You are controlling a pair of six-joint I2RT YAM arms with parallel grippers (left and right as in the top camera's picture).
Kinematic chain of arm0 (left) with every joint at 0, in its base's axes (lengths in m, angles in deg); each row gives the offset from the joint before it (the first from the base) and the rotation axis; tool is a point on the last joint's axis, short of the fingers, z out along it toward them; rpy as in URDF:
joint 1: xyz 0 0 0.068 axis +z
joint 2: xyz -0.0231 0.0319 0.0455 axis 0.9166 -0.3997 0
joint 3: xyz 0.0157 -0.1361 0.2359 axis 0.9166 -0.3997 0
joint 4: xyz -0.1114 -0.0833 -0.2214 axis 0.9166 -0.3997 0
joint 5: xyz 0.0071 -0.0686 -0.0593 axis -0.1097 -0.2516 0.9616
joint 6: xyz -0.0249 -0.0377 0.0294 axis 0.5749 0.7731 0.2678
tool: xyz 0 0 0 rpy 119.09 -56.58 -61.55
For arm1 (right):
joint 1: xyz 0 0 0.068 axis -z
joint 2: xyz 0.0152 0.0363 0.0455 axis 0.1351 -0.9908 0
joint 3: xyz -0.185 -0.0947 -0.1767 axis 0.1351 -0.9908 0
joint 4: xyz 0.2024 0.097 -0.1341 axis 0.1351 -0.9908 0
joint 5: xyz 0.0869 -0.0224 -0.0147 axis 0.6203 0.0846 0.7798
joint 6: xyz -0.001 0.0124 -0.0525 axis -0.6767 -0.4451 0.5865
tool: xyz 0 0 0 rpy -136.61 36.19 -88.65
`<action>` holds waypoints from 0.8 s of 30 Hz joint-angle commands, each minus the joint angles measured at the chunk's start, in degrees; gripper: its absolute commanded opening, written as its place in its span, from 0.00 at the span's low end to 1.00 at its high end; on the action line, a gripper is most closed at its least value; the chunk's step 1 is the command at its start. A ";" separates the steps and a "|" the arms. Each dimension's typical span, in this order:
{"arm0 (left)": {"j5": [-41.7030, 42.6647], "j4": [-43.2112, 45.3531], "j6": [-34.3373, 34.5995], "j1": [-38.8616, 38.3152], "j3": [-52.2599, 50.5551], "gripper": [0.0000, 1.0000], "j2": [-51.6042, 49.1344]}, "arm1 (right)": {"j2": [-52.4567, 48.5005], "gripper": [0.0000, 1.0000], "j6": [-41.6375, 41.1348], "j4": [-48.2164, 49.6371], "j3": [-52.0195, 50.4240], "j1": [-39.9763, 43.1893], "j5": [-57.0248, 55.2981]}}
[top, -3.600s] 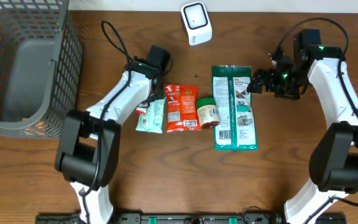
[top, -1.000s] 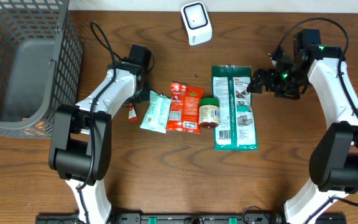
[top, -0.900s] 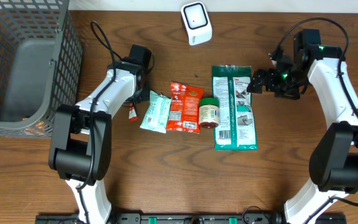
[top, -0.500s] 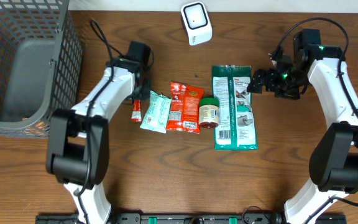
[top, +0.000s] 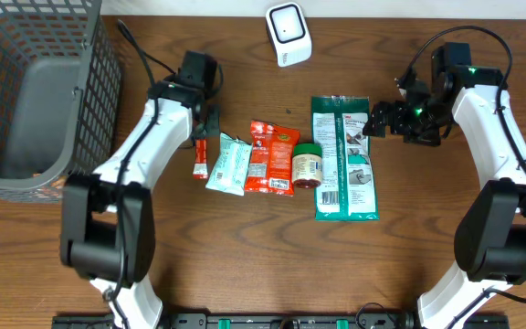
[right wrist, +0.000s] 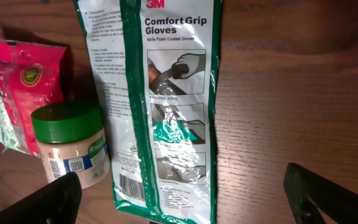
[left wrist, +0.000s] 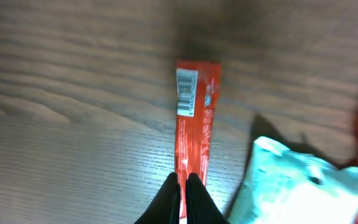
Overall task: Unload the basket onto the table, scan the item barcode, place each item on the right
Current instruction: 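Lower the red stick packet left of the wipes packet, then open the left gripper and withdraw it toward the basket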
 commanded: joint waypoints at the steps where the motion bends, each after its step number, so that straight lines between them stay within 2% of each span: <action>1: 0.15 0.96 0.94 0.46 -0.98 0.07 -3.87 | -0.15 0.99 0.87 0.09 0.70 -0.04 -0.11; 11: 2.12 1.11 1.49 0.46 -1.05 0.07 -10.36 | -0.15 0.99 0.87 0.09 0.70 -0.04 -0.11; 17: 1.95 0.26 -0.26 0.46 0.94 0.08 -5.84 | -0.15 0.99 0.87 0.09 0.70 -0.04 -0.11; 21: 1.53 1.20 -0.24 0.46 1.51 0.26 0.61 | -0.15 0.99 0.87 0.09 0.70 -0.04 -0.11; 24: -1.99 1.36 -0.22 0.46 1.51 0.27 3.72 | -0.15 0.99 0.87 0.09 0.70 -0.04 -0.11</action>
